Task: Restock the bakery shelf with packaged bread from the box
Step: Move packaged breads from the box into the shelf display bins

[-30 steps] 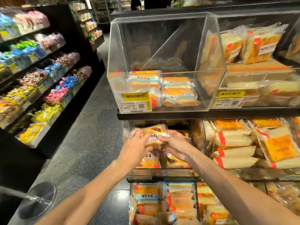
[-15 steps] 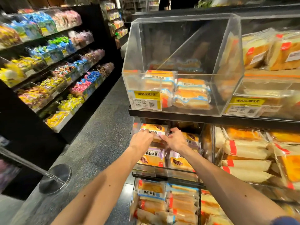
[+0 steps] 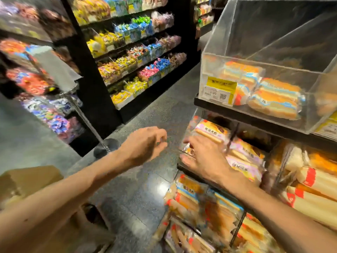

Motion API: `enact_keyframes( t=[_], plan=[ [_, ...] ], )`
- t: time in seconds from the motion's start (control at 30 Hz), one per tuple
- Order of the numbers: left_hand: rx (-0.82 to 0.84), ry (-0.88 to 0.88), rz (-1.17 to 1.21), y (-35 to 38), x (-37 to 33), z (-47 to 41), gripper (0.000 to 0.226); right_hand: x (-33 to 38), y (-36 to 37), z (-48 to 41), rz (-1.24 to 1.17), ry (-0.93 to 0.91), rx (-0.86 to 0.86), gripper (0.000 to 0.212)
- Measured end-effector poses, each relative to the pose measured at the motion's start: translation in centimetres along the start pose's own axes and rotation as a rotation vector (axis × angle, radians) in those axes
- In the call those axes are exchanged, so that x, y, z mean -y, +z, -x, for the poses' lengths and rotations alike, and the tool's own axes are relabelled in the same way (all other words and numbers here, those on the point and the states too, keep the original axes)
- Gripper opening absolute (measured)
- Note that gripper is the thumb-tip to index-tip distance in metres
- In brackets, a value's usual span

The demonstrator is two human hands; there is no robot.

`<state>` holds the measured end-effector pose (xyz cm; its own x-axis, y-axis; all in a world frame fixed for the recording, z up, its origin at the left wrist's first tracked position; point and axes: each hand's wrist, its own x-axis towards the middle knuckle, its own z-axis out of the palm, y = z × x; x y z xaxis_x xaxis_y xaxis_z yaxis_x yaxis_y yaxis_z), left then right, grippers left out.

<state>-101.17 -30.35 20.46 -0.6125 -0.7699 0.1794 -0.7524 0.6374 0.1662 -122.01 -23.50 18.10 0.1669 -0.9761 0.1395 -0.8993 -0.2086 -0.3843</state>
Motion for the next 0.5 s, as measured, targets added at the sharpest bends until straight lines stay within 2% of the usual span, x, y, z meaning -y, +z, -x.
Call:
enact_keyframes(
  t=[0.13,0.33,0.4,0.5],
  plan=[
    [-0.002,-0.164,-0.077,-3.3,4.8,11.0,0.017,8.9,4.3,-1.5,0.074,-0.274,0.076,0.048],
    [-0.026,-0.596,-0.095,-4.8,12.1,30.5,0.033,24.3,13.2,-2.5,0.032,-0.611,0.301,0.044],
    [0.050,-0.801,-0.076,-4.7,14.8,36.8,0.028,29.9,16.8,-2.5,0.069,-0.685,0.392,0.041],
    [0.171,-1.062,-0.019,-3.0,19.6,45.3,0.033,37.7,23.2,-2.7,0.129,-0.732,0.518,0.041]
  ],
)
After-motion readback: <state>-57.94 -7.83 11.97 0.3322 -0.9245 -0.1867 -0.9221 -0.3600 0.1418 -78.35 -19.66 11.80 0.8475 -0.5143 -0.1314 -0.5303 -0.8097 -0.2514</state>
